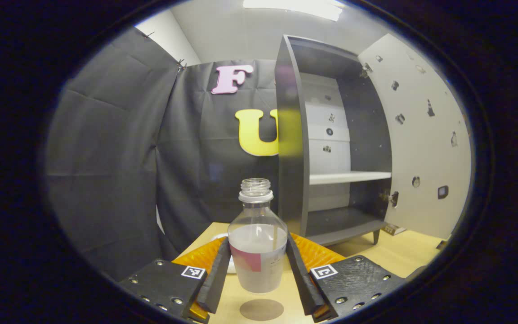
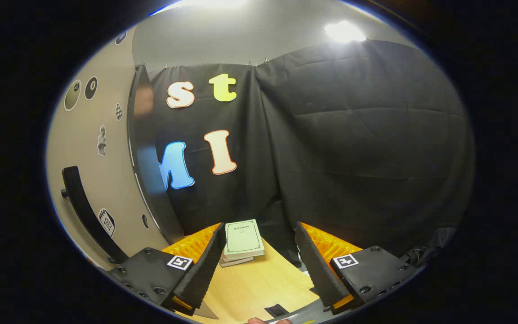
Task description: Open the cabinet door with the right hand, grasp the bottle in the cabinet with the left hand and place it on the coaster, then close the cabinet door with the right hand.
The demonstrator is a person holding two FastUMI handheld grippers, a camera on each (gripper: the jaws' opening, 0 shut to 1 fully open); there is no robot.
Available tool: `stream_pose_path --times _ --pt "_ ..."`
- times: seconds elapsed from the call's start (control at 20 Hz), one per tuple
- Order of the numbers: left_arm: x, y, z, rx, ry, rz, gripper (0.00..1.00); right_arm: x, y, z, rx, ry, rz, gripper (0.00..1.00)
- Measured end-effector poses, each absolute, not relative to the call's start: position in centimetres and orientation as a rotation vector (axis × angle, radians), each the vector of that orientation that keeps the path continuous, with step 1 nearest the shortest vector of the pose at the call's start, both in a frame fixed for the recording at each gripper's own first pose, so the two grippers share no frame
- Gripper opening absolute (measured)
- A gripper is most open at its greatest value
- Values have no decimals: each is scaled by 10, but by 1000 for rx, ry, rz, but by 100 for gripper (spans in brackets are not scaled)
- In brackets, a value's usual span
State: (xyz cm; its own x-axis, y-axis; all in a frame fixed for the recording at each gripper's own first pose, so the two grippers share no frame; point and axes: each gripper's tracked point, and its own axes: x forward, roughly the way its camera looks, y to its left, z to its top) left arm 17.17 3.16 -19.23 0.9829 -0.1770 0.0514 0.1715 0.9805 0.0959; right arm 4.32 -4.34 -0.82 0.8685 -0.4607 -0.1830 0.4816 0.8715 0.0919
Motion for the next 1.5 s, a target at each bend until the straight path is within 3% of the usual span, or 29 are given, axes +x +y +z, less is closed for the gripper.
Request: stream_pose_path --times 0.3,0.65,1.5 --pt "185 36 -283 90 39 -140 69 41 -35 -15 157 204 -496 97" --pt "181 24 -331 139 83 -149 70 33 -47 -29 206 245 -531 98" --pt "173 30 -332 176 119 -132 72 37 -44 -44 199 260 -516 98"
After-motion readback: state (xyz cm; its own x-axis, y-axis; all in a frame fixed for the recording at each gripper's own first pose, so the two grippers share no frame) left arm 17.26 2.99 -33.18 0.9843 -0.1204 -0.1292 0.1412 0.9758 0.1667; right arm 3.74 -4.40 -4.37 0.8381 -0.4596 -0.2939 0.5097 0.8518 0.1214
